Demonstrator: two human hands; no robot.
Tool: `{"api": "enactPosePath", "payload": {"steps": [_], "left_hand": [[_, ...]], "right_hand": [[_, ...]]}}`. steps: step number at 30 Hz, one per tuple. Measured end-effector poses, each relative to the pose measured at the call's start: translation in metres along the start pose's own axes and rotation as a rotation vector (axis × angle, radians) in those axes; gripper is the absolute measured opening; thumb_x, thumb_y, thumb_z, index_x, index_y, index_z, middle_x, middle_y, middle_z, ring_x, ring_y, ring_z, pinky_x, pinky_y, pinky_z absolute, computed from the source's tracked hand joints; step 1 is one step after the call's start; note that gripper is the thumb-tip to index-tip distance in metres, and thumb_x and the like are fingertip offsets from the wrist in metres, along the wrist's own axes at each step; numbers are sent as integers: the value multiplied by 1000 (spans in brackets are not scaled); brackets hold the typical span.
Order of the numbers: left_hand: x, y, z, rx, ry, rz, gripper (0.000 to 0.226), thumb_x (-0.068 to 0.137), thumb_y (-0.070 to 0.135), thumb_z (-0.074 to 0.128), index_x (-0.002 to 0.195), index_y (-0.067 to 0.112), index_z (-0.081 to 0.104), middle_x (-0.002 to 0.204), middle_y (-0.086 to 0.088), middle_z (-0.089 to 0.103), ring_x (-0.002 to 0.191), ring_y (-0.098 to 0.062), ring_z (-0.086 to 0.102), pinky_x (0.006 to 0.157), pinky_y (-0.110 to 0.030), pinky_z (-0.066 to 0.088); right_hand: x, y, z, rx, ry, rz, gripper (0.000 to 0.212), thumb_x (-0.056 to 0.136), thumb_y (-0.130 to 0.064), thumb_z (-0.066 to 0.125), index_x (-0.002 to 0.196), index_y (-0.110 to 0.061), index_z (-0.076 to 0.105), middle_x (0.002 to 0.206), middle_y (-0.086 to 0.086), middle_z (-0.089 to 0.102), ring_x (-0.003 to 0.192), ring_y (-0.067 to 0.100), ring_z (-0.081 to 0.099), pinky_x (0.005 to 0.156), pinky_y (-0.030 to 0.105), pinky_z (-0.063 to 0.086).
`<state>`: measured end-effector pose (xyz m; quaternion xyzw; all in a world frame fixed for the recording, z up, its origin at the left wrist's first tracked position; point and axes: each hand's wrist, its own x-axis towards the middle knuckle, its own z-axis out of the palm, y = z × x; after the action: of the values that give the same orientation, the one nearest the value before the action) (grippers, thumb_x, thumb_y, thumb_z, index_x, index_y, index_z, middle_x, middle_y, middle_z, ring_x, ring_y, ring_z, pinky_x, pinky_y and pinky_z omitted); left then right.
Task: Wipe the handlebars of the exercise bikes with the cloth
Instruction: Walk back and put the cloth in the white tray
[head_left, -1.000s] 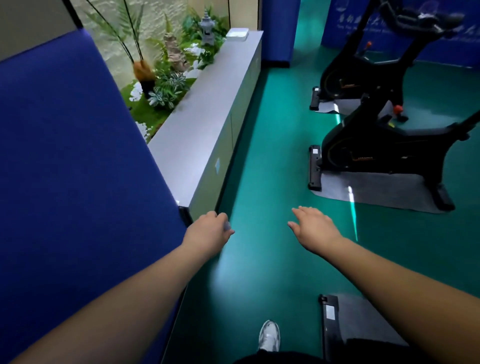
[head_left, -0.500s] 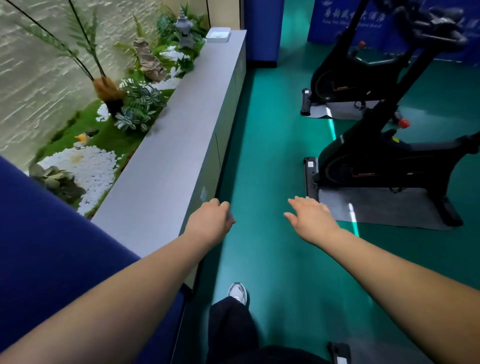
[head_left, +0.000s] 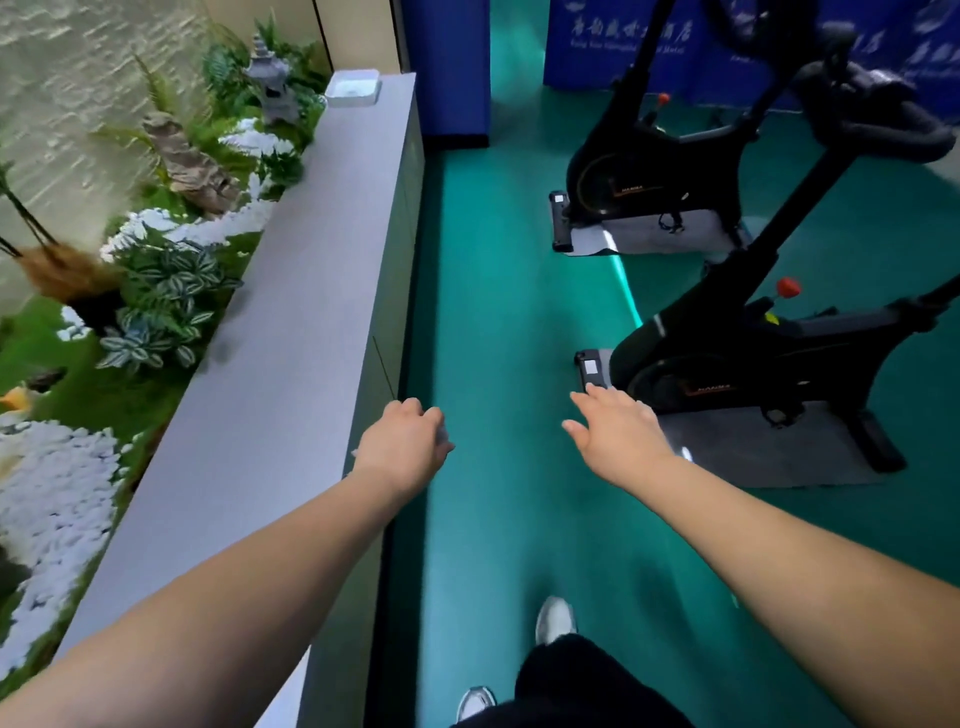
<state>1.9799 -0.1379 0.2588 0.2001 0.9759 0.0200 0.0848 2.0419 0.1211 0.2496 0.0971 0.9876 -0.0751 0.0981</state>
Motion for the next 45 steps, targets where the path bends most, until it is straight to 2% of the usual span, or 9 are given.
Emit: {"api": "enactPosePath", "payload": {"steps": [10, 17, 28, 35, 45], "left_hand": [[210, 17, -36, 5, 5, -54, 35, 94, 45, 45, 116, 19, 53, 109, -4, 50, 110, -23, 43, 81, -40, 49], [328, 23, -70, -26, 47, -96, 32, 93, 47, 47, 111, 21, 54, 105, -3, 50, 106, -23, 43, 76, -38, 48], [538, -30, -104, -60, 70, -90, 32, 95, 46, 45, 115, 22, 53, 110, -3, 50, 109, -22, 42, 79, -37, 47], [684, -65, -136, -84, 87, -87, 33, 95, 47, 43, 115, 22, 54, 109, -3, 51, 108, -22, 43, 83, -38, 48], [887, -79, -153, -155, 38, -13, 34, 91, 44, 57, 115, 20, 58, 104, -4, 47, 109, -22, 41, 78, -30, 42]], "right_hand": [[211, 61, -53, -9, -3, -58, 55, 98, -47, 37, 147, -21, 33, 155, 5, 30, 142, 24, 29, 113, 43, 29], [340, 80, -97, -7, -13, -92, 56, 98, -46, 39, 148, -20, 31, 156, 6, 29, 143, 26, 27, 114, 44, 27], [550, 66, -136, 15, 4, -64, 55, 100, -45, 36, 149, -21, 28, 157, 4, 26, 145, 25, 22, 116, 44, 21], [679, 59, -175, 47, 46, -3, 57, 100, -44, 37, 151, -23, 24, 157, 4, 27, 143, 24, 25, 113, 44, 26], [873, 97, -215, 55, 79, -9, 56, 99, -43, 39, 150, -23, 26, 157, 5, 26, 143, 25, 25, 115, 44, 26]]}}
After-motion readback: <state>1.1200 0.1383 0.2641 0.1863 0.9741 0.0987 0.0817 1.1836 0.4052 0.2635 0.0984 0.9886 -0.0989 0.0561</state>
